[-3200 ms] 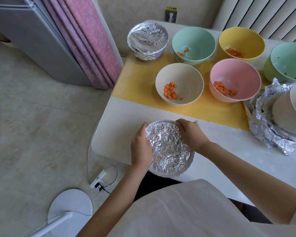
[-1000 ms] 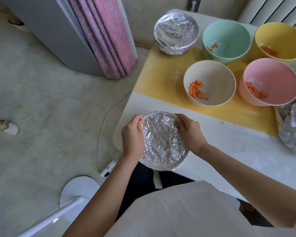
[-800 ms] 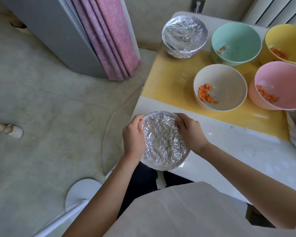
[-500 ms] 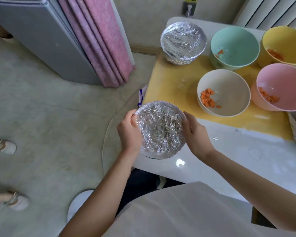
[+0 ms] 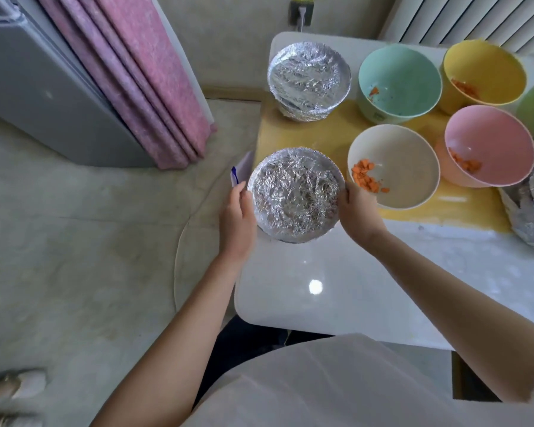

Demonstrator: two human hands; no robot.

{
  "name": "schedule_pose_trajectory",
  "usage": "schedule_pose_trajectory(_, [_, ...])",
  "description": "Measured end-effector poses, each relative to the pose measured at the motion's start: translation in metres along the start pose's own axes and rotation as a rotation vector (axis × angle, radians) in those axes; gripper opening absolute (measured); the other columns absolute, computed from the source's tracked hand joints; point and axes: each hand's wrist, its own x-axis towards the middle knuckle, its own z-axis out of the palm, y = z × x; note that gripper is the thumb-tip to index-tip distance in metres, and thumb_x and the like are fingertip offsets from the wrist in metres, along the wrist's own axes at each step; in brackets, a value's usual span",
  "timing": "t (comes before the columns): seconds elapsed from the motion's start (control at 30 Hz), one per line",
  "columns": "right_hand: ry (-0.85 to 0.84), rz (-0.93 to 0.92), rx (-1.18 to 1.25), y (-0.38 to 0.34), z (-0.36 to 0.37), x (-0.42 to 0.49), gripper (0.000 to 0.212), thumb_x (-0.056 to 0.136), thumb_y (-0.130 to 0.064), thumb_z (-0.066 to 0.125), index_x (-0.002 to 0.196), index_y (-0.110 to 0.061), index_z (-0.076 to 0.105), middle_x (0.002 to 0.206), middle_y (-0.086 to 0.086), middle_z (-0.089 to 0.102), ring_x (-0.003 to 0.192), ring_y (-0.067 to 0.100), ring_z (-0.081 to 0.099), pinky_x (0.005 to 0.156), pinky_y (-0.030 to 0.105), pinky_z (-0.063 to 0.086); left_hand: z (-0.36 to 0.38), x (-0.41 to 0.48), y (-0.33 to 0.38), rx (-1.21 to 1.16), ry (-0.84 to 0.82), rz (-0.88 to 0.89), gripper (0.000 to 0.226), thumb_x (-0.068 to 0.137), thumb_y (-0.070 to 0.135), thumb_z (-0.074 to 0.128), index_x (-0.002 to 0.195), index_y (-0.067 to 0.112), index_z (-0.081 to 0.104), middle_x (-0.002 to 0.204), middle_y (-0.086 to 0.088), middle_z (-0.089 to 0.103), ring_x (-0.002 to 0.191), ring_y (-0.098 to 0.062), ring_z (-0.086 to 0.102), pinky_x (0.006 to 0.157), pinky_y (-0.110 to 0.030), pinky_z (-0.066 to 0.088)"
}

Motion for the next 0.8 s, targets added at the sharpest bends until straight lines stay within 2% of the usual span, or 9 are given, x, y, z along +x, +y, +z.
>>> schedule_pose_trajectory(0.1, [0.035,0.061,-0.005,-0.007,0.000,0.015,0.023,0.099,-0.010,0.030,0.087,-0.004,0.048,0.093,0.027,0.058,0.077,0.027,0.042,0.064,0.029,0.022,-0.001,-0.007,-0.032,0.185,-0.135,0.050,0.025,0.096,0.009,0.041,0.118,0.004,0.054,0.113,-0.013,0.057,0.107,-0.025,0.050,0.083,-0.022,0.032])
schedule_pose_trajectory(0.23, [0.055,0.119,0.064,-0.012,0.006,0.029,0.024,0.098,-0.010,0.030,0.086,-0.004,0.051,0.094,0.025,0.060,0.078,0.026,0.047,0.065,0.029,0.029,0.002,-0.021,-0.058,0.459,-0.371,0.113,0.042,0.092,0.003,0.045,0.134,0.002,0.042,0.137,-0.016,0.041,0.128,-0.031,0.037,0.103,-0.040,0.033])
schedule_pose_trajectory(0.3, [0.074,0.143,0.120,-0.016,0.010,0.032,0.029,0.096,-0.008,0.030,0.074,-0.006,0.048,0.084,0.021,0.058,0.080,0.034,0.057,0.066,0.036,0.042,0.003,-0.025,-0.061,0.552,-0.442,0.138,0.047,0.091,0.003,0.046,0.138,0.005,0.038,0.146,-0.015,0.028,0.136,-0.029,0.027,0.106,-0.039,0.029])
schedule_pose_trajectory(0.37, [0.090,0.168,0.154,-0.018,0.012,0.032,0.032,0.095,-0.007,0.030,0.068,-0.007,0.045,0.079,0.017,0.055,0.084,0.039,0.061,0.073,0.045,0.051,0.003,-0.026,-0.062,0.612,-0.462,0.160,0.049,0.090,0.001,0.045,0.138,0.007,0.038,0.150,-0.015,0.020,0.138,-0.027,0.022,0.104,-0.037,0.029])
schedule_pose_trajectory(0.53, [0.063,0.235,0.250,-0.014,0.017,0.032,0.032,0.095,-0.015,0.034,0.083,0.004,0.056,0.088,0.022,0.061,0.090,0.041,0.060,0.083,0.055,0.050,0.003,-0.027,-0.063,0.689,-0.457,0.195,0.050,0.091,0.001,0.043,0.140,0.009,0.036,0.151,-0.016,0.017,0.137,-0.029,0.024,0.103,-0.037,0.028])
schedule_pose_trajectory(0.6, [0.040,0.247,0.266,-0.011,0.017,0.028,0.038,0.097,-0.021,0.032,0.084,0.004,0.058,0.087,0.021,0.063,0.087,0.036,0.062,0.083,0.055,0.050,0.003,-0.028,-0.063,0.729,-0.453,0.211,0.052,0.090,0.001,0.044,0.140,0.010,0.035,0.150,-0.018,0.019,0.134,-0.032,0.027,0.103,-0.037,0.028])
schedule_pose_trajectory(0.67, [0.020,0.233,0.276,-0.006,0.016,0.019,0.044,0.098,-0.027,0.028,0.088,-0.001,0.062,0.087,0.015,0.068,0.084,0.032,0.065,0.081,0.050,0.052,0.004,-0.029,-0.061,0.767,-0.440,0.230,0.054,0.084,-0.003,0.051,0.136,0.007,0.041,0.144,-0.021,0.030,0.127,-0.036,0.035,0.102,-0.040,0.031])
schedule_pose_trajectory(0.73, [-0.001,0.215,0.295,0.004,0.014,0.006,0.042,0.100,-0.028,0.027,0.090,-0.007,0.062,0.086,0.007,0.070,0.079,0.028,0.067,0.076,0.040,0.051,0.007,-0.030,-0.063,0.825,-0.396,0.305,0.056,0.068,-0.007,0.061,0.122,0.005,0.055,0.128,-0.023,0.047,0.116,-0.038,0.045,0.095,-0.042,0.041])
schedule_pose_trajectory(0.8, [-0.026,0.201,0.251,0.022,0.014,-0.011,0.033,0.099,-0.025,0.030,0.093,-0.013,0.060,0.082,0.000,0.070,0.079,0.024,0.067,0.078,0.036,0.050,0.010,-0.032,-0.062,0.881,-0.379,0.388,0.053,0.054,-0.006,0.062,0.105,0.007,0.062,0.114,-0.019,0.056,0.110,-0.035,0.047,0.089,-0.044,0.047])
